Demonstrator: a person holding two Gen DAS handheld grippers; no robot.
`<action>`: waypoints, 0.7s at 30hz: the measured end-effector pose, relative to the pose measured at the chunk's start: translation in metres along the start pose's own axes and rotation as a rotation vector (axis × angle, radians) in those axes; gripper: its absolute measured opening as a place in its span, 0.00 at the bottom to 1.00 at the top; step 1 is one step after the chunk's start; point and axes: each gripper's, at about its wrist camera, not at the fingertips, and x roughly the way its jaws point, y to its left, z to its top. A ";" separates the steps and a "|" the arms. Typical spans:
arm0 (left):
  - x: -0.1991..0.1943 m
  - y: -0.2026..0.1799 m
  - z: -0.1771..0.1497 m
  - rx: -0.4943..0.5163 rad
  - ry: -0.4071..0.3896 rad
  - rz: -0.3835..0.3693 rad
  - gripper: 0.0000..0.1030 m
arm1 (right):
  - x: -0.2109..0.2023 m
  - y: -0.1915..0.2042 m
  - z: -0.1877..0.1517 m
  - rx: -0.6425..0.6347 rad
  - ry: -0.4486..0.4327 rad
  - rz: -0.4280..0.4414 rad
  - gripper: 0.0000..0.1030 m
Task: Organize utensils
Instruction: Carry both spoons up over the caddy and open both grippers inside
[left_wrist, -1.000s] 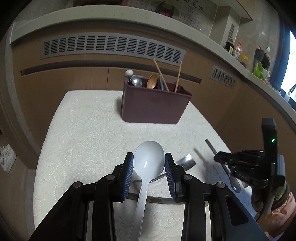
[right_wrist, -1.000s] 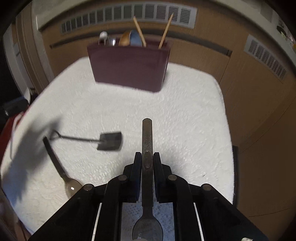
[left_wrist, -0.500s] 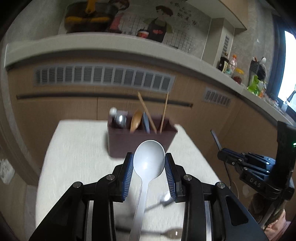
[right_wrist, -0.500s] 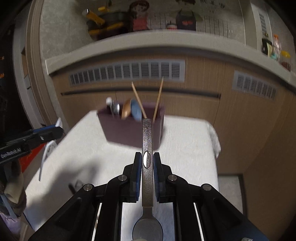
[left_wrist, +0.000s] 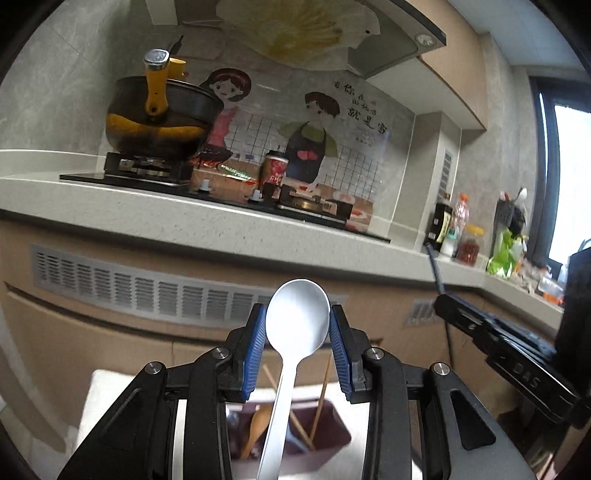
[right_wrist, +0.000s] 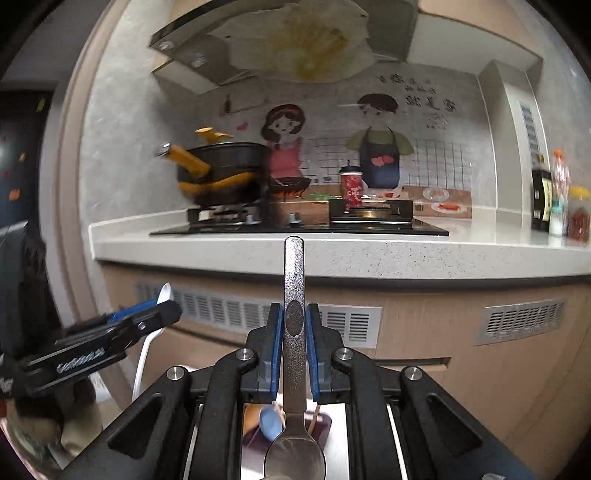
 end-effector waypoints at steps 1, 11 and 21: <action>0.007 0.002 0.000 -0.001 -0.009 -0.001 0.34 | 0.011 -0.004 0.000 0.019 -0.001 -0.004 0.11; 0.081 0.020 -0.033 -0.003 0.048 0.014 0.34 | 0.095 -0.030 -0.036 0.090 0.122 -0.049 0.11; 0.112 0.051 -0.081 -0.079 0.061 0.058 0.45 | 0.133 -0.038 -0.078 0.144 0.172 -0.047 0.11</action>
